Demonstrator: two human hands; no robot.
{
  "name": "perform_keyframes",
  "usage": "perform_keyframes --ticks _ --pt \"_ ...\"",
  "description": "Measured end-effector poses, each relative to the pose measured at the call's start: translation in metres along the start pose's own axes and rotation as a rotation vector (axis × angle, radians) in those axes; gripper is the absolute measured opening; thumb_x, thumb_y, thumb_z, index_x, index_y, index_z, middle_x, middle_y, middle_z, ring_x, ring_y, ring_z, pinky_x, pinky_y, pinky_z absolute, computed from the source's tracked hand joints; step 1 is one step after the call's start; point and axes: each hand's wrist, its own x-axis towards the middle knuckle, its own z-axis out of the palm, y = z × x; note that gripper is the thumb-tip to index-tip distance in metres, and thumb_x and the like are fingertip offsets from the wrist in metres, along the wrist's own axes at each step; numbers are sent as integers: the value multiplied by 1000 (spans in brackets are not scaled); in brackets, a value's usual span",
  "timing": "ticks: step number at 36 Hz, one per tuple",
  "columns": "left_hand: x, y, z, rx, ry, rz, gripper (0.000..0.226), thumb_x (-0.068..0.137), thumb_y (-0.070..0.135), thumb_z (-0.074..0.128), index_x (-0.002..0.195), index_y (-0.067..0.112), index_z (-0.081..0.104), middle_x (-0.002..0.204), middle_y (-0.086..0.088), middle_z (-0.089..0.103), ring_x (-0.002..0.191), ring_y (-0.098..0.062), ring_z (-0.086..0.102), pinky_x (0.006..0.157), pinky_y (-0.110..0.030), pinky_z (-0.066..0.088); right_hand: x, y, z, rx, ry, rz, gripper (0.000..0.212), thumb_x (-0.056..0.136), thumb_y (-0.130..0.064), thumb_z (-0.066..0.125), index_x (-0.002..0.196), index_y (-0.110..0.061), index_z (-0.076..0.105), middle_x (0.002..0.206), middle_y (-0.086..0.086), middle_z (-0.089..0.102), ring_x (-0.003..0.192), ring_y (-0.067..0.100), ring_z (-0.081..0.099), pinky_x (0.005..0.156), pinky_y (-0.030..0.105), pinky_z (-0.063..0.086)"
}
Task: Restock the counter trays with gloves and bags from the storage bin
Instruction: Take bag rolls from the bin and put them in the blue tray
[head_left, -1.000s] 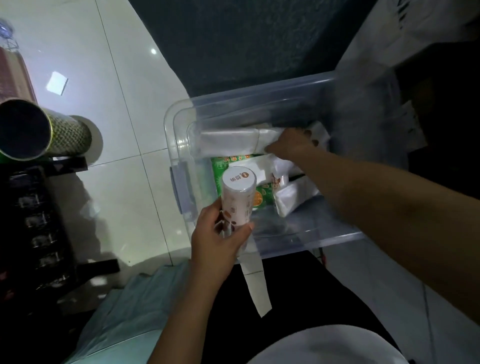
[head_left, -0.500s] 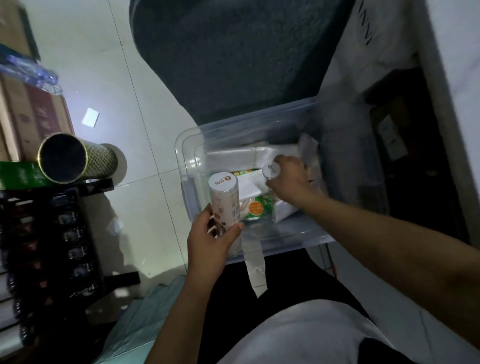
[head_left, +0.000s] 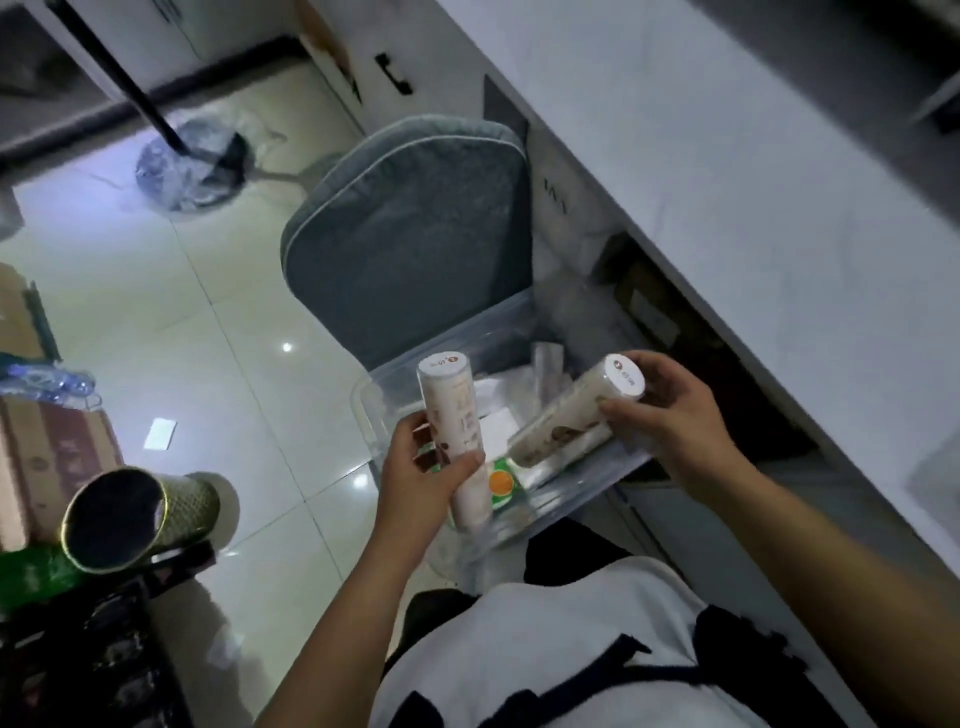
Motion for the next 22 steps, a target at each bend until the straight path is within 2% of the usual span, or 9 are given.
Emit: perform_keyframes --ticks 3,7,10,12,14,16,17,19,22 --pt "-6 6 -7 -2 -99 34 55 74 15 85 104 48 53 110 22 64 103 -6 64 80 -27 53 -43 -30 -11 98 132 -45 50 65 -6 81 112 -13 67 103 8 72 93 21 67 74 29 58" --pt "-20 11 -12 -37 -257 52 57 73 14 85 100 55 56 102 29 68 92 3 68 66 -15 52 -109 -78 -40 201 282 -130 42 66 -9 75 107 -14 69 95 5 73 91 24 68 77 32 59" --pt "-32 16 -2 -51 -381 80 56 72 13 85 105 49 58 106 22 70 95 -1 69 72 -22 56 -170 -111 -73 263 380 -253 35 71 -8 69 104 -22 69 95 3 70 92 23 69 80 42 59" --pt "-41 21 12 -54 -471 116 53 73 13 85 109 43 60 109 15 71 97 -6 70 77 -29 57 -207 -120 -89 305 428 -287 35 75 -14 67 110 -17 64 105 10 65 97 28 67 78 47 60" --pt "-53 27 27 -40 -551 149 51 74 13 84 112 39 60 110 11 71 98 -9 71 80 -34 57 -234 -108 -92 303 541 -230 47 74 -16 71 116 0 57 108 21 58 99 34 64 80 50 60" --pt "-66 31 42 -17 -628 168 51 75 12 83 114 36 60 110 8 72 97 -12 72 80 -35 57 -251 -83 -82 292 679 -130 59 65 -19 77 110 12 56 103 22 64 97 38 66 76 44 61" --pt "-72 31 49 -3 -659 178 51 74 9 83 113 35 61 109 7 72 97 -13 72 80 -36 57 -258 -69 -76 287 727 -81 60 60 -21 80 107 11 59 100 18 70 95 36 69 74 43 62" --pt "-83 32 62 27 -705 190 52 73 4 82 111 33 60 110 3 71 99 -18 71 80 -36 57 -272 -39 -68 310 781 -17 52 56 -24 83 103 -7 70 98 11 75 94 34 71 76 45 60" --pt "-99 32 79 78 -755 212 52 71 1 82 110 27 60 113 -2 69 101 -22 69 75 -33 56 -296 -2 -75 406 835 10 51 54 -30 88 101 -16 73 101 12 75 96 35 71 73 45 59"
